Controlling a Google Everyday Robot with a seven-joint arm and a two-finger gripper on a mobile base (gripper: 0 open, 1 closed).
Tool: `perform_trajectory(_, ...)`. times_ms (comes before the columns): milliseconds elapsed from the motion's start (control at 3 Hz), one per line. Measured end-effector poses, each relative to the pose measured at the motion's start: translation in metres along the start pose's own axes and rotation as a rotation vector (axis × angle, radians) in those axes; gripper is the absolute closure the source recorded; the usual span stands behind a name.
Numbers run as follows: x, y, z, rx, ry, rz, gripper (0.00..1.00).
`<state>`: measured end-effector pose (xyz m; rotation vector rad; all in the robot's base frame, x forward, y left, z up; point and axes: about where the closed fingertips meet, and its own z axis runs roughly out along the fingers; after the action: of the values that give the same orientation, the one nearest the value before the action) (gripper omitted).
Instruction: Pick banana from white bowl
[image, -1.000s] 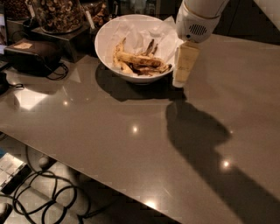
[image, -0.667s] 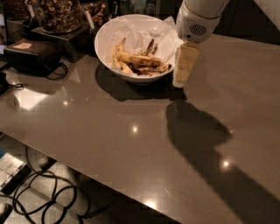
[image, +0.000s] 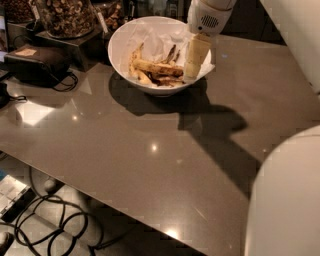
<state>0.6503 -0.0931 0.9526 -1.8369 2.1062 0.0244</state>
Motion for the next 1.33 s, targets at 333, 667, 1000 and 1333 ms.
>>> perform_trajectory(333,-0.011,-0.027,0.012,-0.013,-0.029,0.012,0.0)
perform_trajectory(667,-0.022,-0.042,0.023,-0.018,-0.047,0.012,0.19)
perform_trajectory(1000,-0.041,-0.048,0.037,-0.034,-0.06,-0.013,0.24)
perform_trajectory(1333,-0.051,-0.054,0.049,-0.043,-0.07,-0.02,0.27)
